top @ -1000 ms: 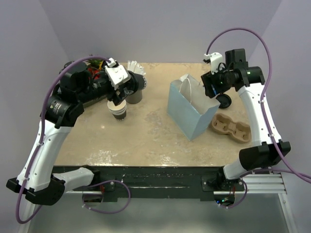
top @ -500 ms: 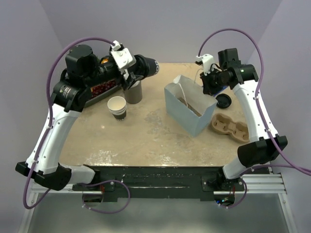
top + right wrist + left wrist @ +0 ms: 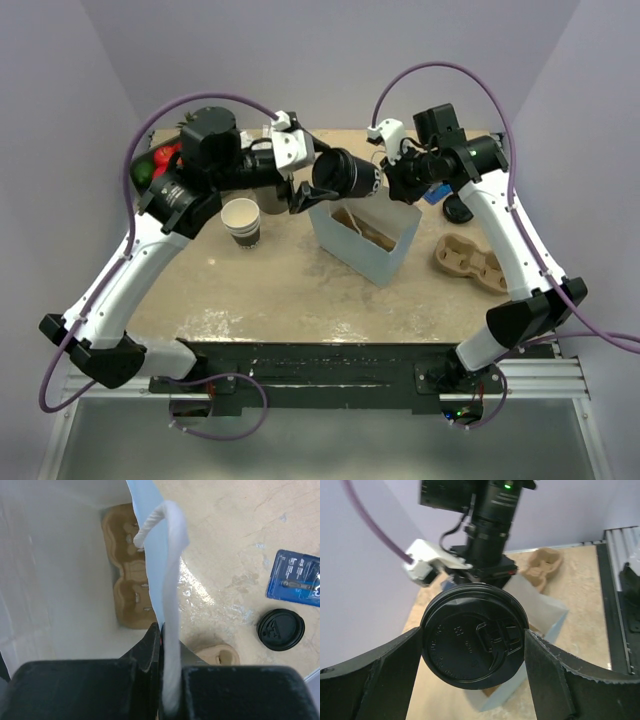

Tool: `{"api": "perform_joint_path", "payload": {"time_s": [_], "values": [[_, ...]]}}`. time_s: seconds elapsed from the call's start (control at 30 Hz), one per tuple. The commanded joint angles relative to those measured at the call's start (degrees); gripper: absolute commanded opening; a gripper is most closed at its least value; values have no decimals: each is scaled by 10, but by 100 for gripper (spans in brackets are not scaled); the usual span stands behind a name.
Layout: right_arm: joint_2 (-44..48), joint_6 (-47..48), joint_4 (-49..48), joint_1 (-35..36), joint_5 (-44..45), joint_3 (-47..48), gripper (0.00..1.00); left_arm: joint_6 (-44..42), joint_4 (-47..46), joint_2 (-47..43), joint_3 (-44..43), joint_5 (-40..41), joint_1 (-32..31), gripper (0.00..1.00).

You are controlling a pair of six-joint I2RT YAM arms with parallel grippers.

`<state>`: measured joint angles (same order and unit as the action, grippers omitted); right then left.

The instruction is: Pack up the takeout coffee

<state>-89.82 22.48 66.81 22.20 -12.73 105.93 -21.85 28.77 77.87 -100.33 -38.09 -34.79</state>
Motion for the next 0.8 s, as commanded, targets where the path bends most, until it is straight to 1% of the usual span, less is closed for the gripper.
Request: {"api": "perform_joint_path", "payload": {"time_s": [0.0, 0.13, 0.23, 0.33, 0.37, 0.5, 0.57, 0.67, 0.77], "values": [[36, -11, -13, 0, 0, 15, 0, 3, -17, -39, 50, -6, -9, 0], [44, -14, -13, 0, -5, 9, 0, 5, -17, -55, 79, -1, -10, 0], [47, -7, -11, 0, -14, 9, 0, 1, -7, -51, 82, -1, -9, 0], [47, 5, -12, 14, 1, 19, 0, 7, -5, -40, 79, 5, -11, 0], [48, 10, -12, 21, 4, 24, 0, 20, -6, -36, 77, 16, -12, 0], [54, 21, -19, 65, 37, 22, 0, 81, -18, -12, 68, 11, -14, 0], [57, 27, -19, 76, 53, 19, 0, 113, -23, -7, 71, 11, -15, 0], [58, 29, -22, 95, 76, 17, 0, 125, -21, 4, 75, -1, -14, 0], [54, 22, -33, 100, 91, 23, 0, 126, -22, 9, 84, 6, -17, 0]]}}
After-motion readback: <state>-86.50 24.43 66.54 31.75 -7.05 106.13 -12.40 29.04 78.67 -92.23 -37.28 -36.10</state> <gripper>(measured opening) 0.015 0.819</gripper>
